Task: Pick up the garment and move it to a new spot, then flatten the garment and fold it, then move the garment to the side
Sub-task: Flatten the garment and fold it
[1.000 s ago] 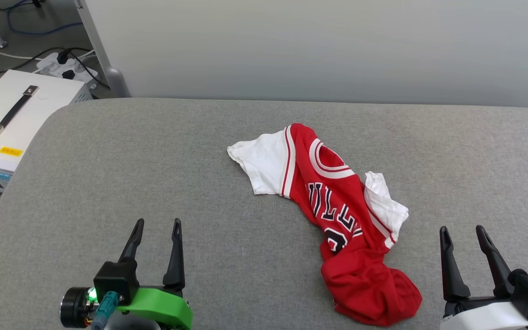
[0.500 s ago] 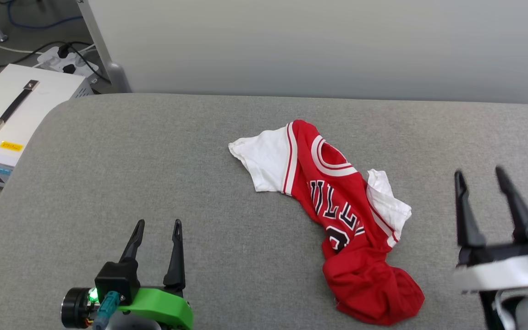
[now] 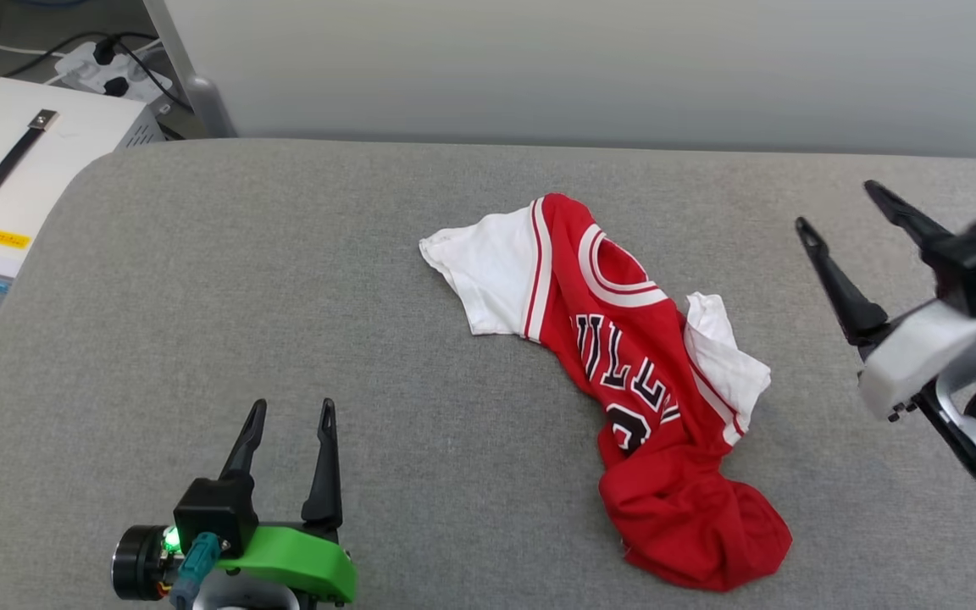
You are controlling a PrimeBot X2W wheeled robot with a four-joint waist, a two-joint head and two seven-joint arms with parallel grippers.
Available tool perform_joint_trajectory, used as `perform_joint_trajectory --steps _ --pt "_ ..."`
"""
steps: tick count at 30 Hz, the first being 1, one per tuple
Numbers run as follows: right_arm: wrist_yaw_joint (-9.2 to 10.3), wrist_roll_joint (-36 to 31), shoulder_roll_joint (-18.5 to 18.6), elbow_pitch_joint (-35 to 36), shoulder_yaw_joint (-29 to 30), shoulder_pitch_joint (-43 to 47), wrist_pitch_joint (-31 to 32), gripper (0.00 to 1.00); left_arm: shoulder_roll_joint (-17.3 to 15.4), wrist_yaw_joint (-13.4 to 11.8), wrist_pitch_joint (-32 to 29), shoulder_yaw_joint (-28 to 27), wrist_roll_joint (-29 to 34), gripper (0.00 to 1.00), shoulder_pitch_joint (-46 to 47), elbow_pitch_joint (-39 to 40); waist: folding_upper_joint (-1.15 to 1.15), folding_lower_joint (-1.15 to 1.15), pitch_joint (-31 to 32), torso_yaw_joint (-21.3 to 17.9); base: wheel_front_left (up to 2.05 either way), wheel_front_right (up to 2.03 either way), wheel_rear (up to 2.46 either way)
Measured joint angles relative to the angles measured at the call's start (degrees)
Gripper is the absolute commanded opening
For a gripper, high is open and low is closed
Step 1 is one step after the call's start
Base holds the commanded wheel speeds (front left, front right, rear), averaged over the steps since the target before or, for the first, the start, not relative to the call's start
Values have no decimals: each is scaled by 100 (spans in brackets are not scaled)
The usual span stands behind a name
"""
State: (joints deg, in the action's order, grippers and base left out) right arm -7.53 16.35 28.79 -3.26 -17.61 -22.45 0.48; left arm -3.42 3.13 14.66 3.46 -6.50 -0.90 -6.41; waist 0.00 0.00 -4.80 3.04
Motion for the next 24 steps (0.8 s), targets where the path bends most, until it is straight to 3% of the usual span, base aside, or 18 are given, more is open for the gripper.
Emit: perform_joint_trajectory --steps 7,12,18,24 --pt "-1 1605 904 15 -1626 -683 2296 100 21 19 0 4 4 100 168 13 0 0 -246 -5 0 0 0" --pt "0 2387 1143 -115 -2203 -1039 3320 100 25 19 0 58 3 100 315 12 0 0 -441 19 0 0 0" --pt "0 2586 1112 -667 -2624 -1261 3459 100 30 -8 0 233 -85 100 497 10 0 0 -706 118 0 0 0" --pt "0 2633 925 -1367 -3075 -1265 3037 100 31 -60 0 288 -175 100 597 -9 0 0 -934 256 0 0 0"
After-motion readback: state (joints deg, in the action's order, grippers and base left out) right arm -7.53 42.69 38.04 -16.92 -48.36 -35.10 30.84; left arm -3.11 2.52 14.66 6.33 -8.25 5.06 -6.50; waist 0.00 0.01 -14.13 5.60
